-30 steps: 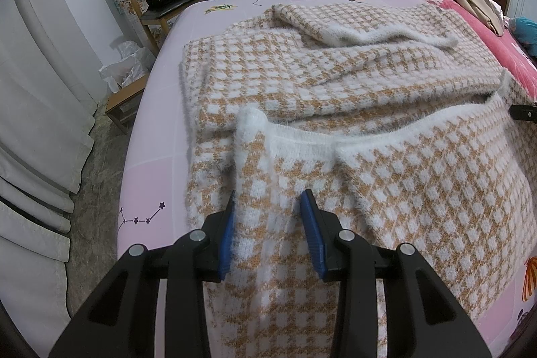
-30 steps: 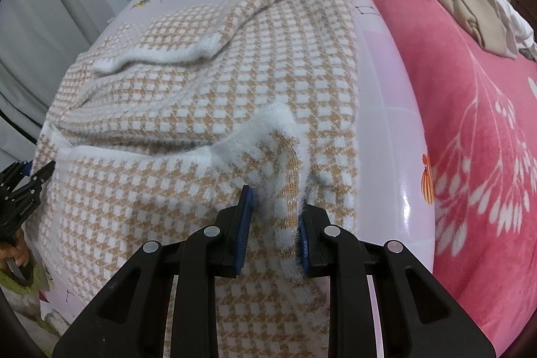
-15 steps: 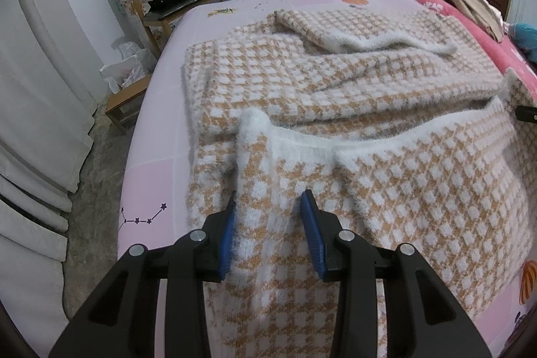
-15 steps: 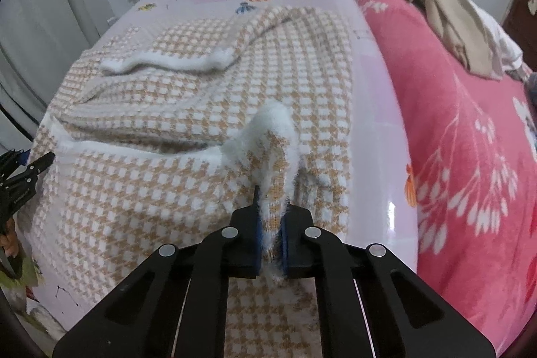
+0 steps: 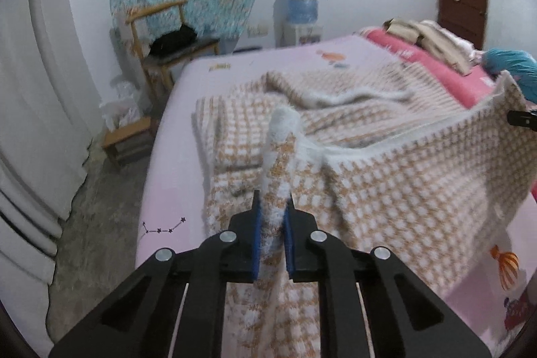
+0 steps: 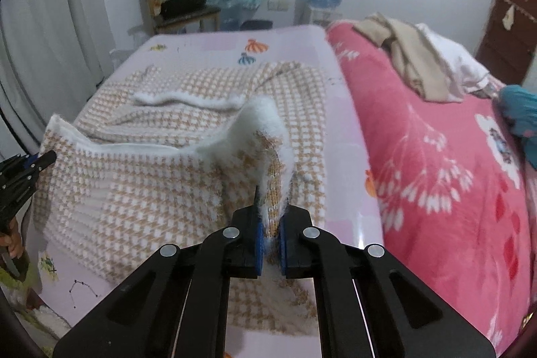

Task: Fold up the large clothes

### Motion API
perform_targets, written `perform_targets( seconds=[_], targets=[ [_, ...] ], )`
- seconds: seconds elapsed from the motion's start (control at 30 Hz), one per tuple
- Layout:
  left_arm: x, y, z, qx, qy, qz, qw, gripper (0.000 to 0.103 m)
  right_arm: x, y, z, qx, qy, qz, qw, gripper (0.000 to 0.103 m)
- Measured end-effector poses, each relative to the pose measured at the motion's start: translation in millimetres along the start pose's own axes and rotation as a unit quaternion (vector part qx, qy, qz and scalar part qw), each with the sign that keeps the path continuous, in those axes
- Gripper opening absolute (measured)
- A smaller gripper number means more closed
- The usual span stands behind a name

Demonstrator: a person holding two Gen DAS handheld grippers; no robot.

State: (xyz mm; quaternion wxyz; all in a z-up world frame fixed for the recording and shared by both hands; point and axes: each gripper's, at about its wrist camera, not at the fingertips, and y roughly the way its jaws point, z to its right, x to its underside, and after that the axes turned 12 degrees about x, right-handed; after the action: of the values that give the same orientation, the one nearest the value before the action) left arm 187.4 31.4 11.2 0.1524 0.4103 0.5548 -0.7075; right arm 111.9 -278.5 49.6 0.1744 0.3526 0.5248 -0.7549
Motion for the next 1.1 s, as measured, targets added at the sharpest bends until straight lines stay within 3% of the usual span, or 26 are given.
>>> perform_targets(
  seconds=[0.13, 0.3, 0.43, 0.63, 0.83, 0.97, 1.1],
  targets=[
    [3.7, -36.7, 7.9, 0.014, 0.012, 0.047, 0.9988, 0.010, 7.2, -26.5, 3.7, 0.018, 0.021, 0.026, 0.999, 0.005],
    [-9.5, -66.7, 2.9, 0.040, -0.027, 0.100, 0.9938, 0.008, 1.3, -39.3, 11.4, 0.019, 0.042, 0.049, 0.998, 0.005],
    [-35.9, -78.1, -3.9, 0.049, -0.028, 0.135, 0.9893, 0.008, -21.4, -43.4, 17.8, 0.013, 0.049, 0.078, 0.996, 0.005],
    [-88.9, -69.7, -18.2, 0.030, -0.007, 0.175, 0.9841, 0.008, -77.1, -37.6, 23.2, 0.011, 0.038, 0.132, 0.990, 0.005],
    [-142.9, -20.4, -56.1, 0.024, -0.031, 0.168, 0.9850, 0.008, -144.0, 12.7, 26.3, -0.013, 0.034, 0.137, 0.990, 0.005],
    [-169.5, 30.3, -86.1, 0.042, -0.080, 0.128, 0.9876, 0.008, -180.8, 68.3, 27.7, -0.050, 0.054, 0.102, 0.992, 0.005],
    [-181.5, 91.1, -107.0, 0.045, -0.103, 0.067, 0.9914, 0.008, -200.1, 144.5, 22.4, -0.072, 0.065, 0.037, 0.995, 0.005]
  ],
)
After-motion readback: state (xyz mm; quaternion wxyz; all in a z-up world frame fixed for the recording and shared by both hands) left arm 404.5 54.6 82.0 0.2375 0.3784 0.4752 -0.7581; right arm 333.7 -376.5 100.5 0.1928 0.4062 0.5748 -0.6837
